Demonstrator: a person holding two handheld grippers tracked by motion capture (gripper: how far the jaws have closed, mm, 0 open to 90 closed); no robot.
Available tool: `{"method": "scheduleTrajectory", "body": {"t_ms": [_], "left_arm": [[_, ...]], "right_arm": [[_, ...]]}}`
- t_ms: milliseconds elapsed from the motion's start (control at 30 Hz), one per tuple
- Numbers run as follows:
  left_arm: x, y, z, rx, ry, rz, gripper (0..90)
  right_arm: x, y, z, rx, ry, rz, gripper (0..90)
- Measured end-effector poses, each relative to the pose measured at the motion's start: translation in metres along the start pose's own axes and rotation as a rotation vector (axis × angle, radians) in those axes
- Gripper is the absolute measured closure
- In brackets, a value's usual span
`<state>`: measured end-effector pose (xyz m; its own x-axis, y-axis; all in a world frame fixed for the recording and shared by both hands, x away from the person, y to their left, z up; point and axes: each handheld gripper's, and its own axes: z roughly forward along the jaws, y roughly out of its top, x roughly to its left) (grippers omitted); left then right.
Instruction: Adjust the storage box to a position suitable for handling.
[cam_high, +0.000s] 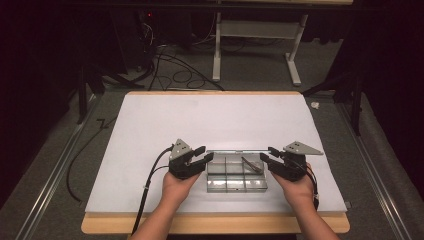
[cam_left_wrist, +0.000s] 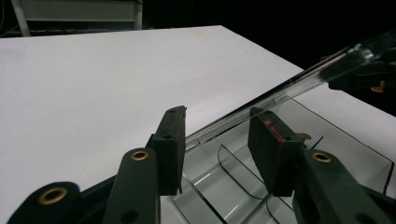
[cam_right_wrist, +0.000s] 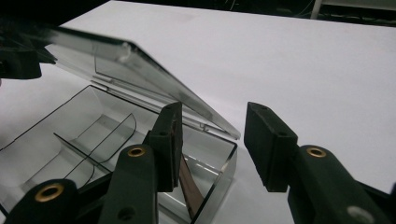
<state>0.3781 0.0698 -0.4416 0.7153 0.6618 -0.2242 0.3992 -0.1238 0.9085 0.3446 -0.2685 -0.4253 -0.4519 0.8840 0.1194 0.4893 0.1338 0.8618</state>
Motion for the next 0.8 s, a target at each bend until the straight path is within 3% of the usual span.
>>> {"method": "scheduleTrajectory", "body": {"t_ms": [300,600,800], "left_arm": [[-0.004,-0.010,-0.012,0.013,-0.005,0.008,56.8],[-0.007,-0.029,-0.022,0.012,0.037,0.043,56.9],[-0.004,-0.039,-0.024,0.036,0.071,0.079,57.6]], "right_arm": [[0.000,-0.009,-0.010,0.018,-0.005,0.009,58.4],[0.003,-0.019,-0.014,0.053,-0.010,-0.011,58.3],[0.007,-0.032,-0.009,0.079,-0.006,-0.012,58.8]]}}
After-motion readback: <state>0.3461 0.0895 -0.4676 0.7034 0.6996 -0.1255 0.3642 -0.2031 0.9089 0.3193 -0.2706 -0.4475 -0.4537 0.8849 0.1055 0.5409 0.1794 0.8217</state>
